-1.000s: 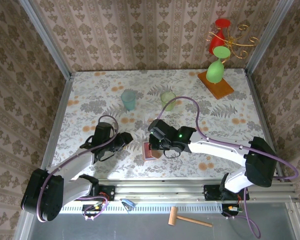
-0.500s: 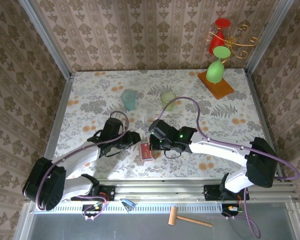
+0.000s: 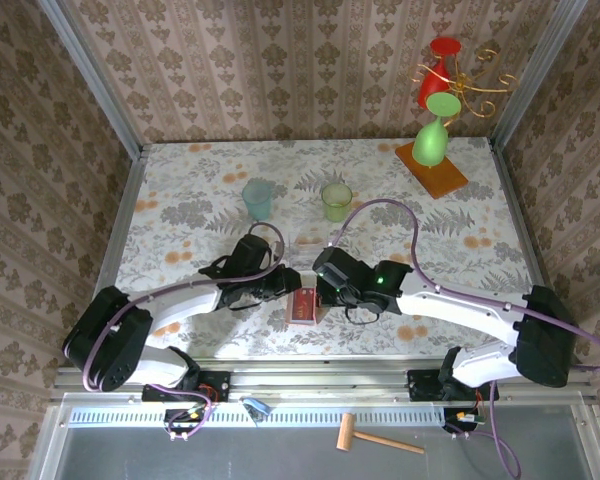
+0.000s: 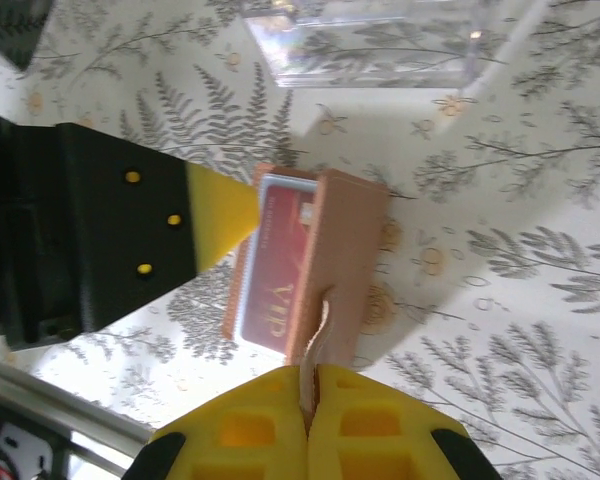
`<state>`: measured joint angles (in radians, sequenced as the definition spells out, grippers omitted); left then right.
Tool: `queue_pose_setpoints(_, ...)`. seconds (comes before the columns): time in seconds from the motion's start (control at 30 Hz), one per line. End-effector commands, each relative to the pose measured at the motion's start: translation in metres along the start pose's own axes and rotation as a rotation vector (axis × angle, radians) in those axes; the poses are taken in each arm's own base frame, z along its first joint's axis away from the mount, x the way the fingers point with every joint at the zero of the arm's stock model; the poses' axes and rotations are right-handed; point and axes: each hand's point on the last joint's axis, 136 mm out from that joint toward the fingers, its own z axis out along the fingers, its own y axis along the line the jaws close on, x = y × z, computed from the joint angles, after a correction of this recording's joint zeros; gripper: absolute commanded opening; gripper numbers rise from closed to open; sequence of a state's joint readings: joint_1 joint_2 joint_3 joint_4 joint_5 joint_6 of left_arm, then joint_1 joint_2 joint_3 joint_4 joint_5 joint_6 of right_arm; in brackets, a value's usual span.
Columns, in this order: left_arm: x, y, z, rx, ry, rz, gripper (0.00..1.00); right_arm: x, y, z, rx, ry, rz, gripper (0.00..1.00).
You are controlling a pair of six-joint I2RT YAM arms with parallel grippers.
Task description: Take the credit cards out of the card holder
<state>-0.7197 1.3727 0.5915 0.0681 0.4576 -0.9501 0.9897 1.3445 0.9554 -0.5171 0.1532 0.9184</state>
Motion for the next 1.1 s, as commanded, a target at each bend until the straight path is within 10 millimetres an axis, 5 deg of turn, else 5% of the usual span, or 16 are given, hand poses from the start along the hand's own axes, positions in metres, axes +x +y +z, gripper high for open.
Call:
queue_pose_setpoints(0.0,-0.007,-0.024,0.004,0.051,-0.003,0.020,0.22,0.001,-0.034,-0.003,0.108,-0.026,-0.004,0.00)
queue_pose_setpoints(0.6,0.020,-0.057,0.052,0.072,0.131,0.057,0.19,0.030,-0.107,0.022,0.244,0.048,0.046,0.00)
queue_pose_setpoints(1.07,0.037,-0.045,0.082,0.051,0.209,0.010,0.17,0.029,-0.105,0.050,0.183,0.105,0.052,0.00)
